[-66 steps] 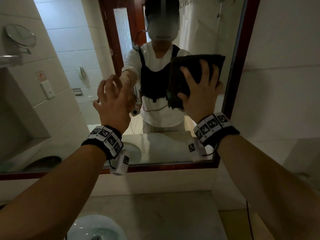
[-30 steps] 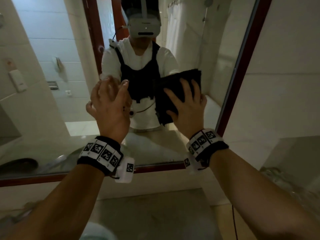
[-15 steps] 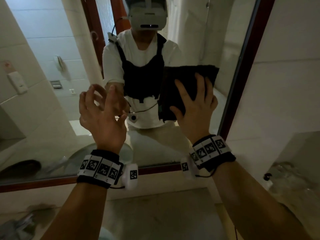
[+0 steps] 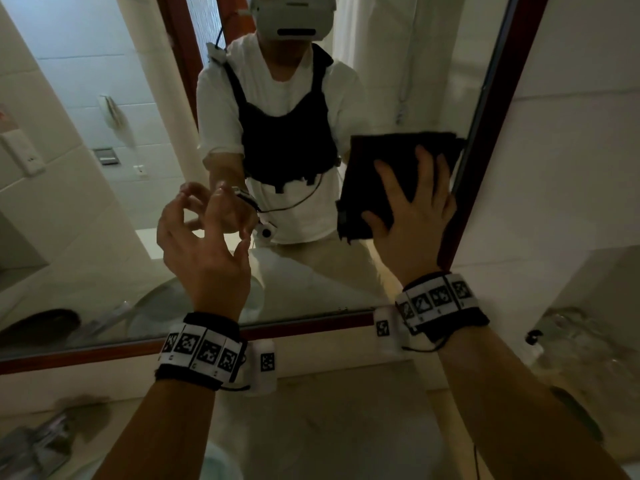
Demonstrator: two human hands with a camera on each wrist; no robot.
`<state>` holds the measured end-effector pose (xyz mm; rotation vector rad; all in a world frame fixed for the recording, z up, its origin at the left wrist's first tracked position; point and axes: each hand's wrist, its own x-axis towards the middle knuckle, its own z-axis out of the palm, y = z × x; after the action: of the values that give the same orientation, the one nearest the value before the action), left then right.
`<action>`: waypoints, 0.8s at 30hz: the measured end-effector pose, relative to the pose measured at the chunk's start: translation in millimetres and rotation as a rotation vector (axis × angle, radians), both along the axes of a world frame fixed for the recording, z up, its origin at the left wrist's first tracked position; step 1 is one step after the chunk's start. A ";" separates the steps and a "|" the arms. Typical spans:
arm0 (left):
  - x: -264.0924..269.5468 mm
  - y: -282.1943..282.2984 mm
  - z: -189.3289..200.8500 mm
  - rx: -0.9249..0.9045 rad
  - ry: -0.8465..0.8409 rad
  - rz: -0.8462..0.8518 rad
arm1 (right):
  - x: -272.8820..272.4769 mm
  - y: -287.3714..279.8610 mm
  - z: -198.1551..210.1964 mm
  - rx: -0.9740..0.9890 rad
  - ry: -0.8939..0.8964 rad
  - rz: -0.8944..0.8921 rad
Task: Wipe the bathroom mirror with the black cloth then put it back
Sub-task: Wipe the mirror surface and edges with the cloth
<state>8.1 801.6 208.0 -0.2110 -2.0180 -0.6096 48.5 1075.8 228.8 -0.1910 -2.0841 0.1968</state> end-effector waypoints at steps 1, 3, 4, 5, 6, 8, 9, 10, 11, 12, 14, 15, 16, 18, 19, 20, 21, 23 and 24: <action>-1.3 0.7 -0.3 0.007 0.011 -0.003 | -1.1 5.9 13.5 -0.007 0.015 -0.008; -2.2 2.5 -2.2 0.008 0.032 -0.007 | -1.6 16.4 38.8 0.000 0.040 -0.027; -1.9 2.7 -2.8 0.009 0.034 -0.003 | -1.8 19.4 48.0 0.001 0.048 -0.032; -1.5 2.8 -3.0 0.014 0.025 0.002 | -1.9 20.8 53.4 -0.001 0.051 -0.033; -1.3 2.9 -2.7 0.019 0.011 0.006 | -2.0 20.7 54.8 -0.002 0.053 -0.032; -0.4 3.7 -2.1 0.022 -0.021 0.007 | -1.9 18.8 46.6 -0.001 0.056 -0.028; -0.2 4.1 -1.6 0.020 -0.030 0.009 | -1.9 17.6 38.7 -0.003 0.051 -0.028; 0.1 4.6 -2.1 0.018 -0.033 0.011 | -1.0 16.8 27.5 -0.005 0.038 -0.031; 0.1 4.9 -1.8 0.016 -0.028 0.013 | 0.3 16.1 14.7 -0.004 0.023 -0.038; 0.1 4.9 -1.7 0.013 -0.021 0.013 | 2.0 15.5 -0.2 -0.002 0.003 -0.044; 0.3 4.8 -2.1 0.007 -0.008 0.006 | 6.5 14.6 -34.3 -0.003 -0.035 -0.046; 0.8 4.7 -2.7 0.005 -0.004 -0.002 | 8.8 14.5 -51.5 -0.006 -0.054 -0.042; 1.1 4.4 -2.6 0.006 -0.001 -0.006 | 10.5 14.5 -65.9 -0.008 -0.070 -0.037; 1.5 3.4 -1.6 0.006 0.000 -0.010 | 12.0 16.0 -83.4 -0.003 -0.091 -0.023; 0.9 2.8 -1.7 0.005 -0.005 -0.008 | 12.0 17.5 -86.0 -0.003 -0.093 -0.019; 0.4 1.9 -1.8 0.002 -0.012 -0.002 | 11.8 18.2 -85.6 -0.005 -0.094 -0.014; -0.2 1.0 -2.3 -0.003 -0.024 0.004 | 12.0 18.6 -83.8 -0.008 -0.096 -0.009; -1.1 0.1 -3.4 -0.007 -0.045 0.012 | 12.3 18.0 -74.3 -0.005 -0.095 -0.002; -1.2 0.3 -3.7 -0.007 -0.054 0.013 | 11.5 17.6 -65.1 -0.004 -0.089 -0.002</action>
<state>6.9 801.8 204.3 -0.1874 -2.0726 -0.6066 60.1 1093.4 163.6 -0.2077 -2.1715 0.1945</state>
